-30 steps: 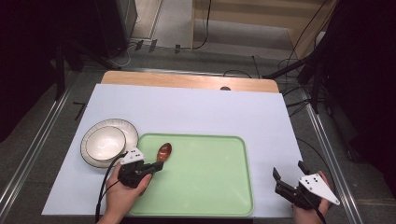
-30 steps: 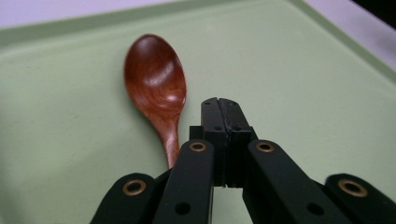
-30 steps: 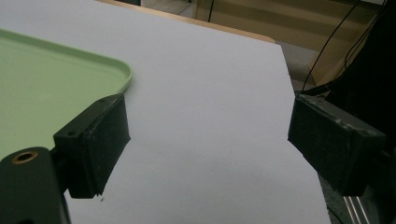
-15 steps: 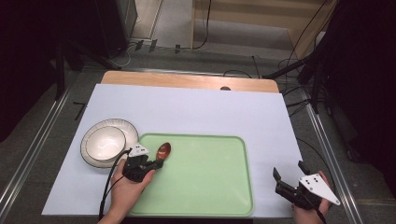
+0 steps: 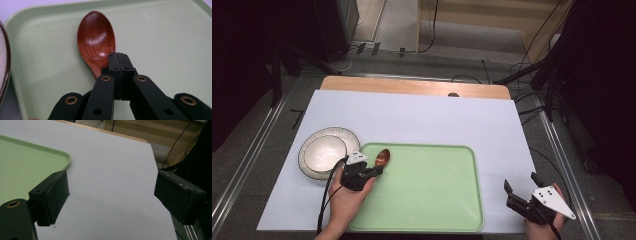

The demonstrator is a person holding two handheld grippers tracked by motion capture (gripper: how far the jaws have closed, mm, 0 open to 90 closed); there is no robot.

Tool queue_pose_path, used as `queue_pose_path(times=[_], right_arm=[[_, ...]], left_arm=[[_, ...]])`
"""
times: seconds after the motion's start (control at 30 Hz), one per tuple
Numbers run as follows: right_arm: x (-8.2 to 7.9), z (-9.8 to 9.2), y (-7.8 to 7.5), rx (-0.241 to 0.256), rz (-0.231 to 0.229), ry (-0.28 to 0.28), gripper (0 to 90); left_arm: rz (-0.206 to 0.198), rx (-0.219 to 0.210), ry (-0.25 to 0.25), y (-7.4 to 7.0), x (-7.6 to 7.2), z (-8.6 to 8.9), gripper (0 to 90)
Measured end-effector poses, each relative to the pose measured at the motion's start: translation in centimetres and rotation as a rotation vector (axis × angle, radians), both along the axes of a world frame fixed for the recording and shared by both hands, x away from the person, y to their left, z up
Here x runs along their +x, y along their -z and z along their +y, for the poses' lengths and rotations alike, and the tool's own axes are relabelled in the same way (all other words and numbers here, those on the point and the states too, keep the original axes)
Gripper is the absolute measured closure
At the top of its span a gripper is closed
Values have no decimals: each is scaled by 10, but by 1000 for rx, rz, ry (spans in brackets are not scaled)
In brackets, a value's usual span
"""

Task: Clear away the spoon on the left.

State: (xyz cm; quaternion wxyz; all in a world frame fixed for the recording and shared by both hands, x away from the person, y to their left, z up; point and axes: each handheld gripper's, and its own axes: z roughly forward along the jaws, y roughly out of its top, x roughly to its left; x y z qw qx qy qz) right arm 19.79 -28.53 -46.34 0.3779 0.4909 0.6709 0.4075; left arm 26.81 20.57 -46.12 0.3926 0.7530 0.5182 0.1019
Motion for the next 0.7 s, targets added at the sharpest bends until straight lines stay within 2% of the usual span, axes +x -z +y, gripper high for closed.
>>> queue_pose_path(times=[0.17, 0.2, 0.3, 0.33, 0.37, 0.43, 0.5, 0.53, 0.6, 0.7], right_arm=[[0, 0, 0, 1, -2, 2, 134], [0, 0, 0, 0, -2, 1, 134], [0, -1, 0, 1, -2, 0, 134], [0, -1, 0, 3, -2, 3, 134], [0, -1, 0, 3, -2, 3, 134], [0, -1, 0, 3, -1, 4, 134], [0, -1, 0, 1, -1, 1, 133], [0, -1, 0, 1, -1, 1, 133], [-1, -1, 0, 4, -1, 2, 134], [-1, -1, 0, 5, -2, 3, 134]], left_arm=[[-19, -10, 14, -1, -1, 0, 886], [-36, -11, 18, -2, -3, 1, 842], [-45, -15, 28, -4, -5, 1, 801], [-65, -34, 47, -8, -8, 2, 776], [-65, -34, 47, -8, -8, 2, 754], [-97, -36, 64, -11, -11, 3, 725], [-150, -32, 83, -14, -14, 5, 643], [-150, -32, 83, -14, -14, 5, 616], [-175, -38, 88, -16, -16, 8, 592], [-183, -33, 80, -22, -20, 11, 537]])
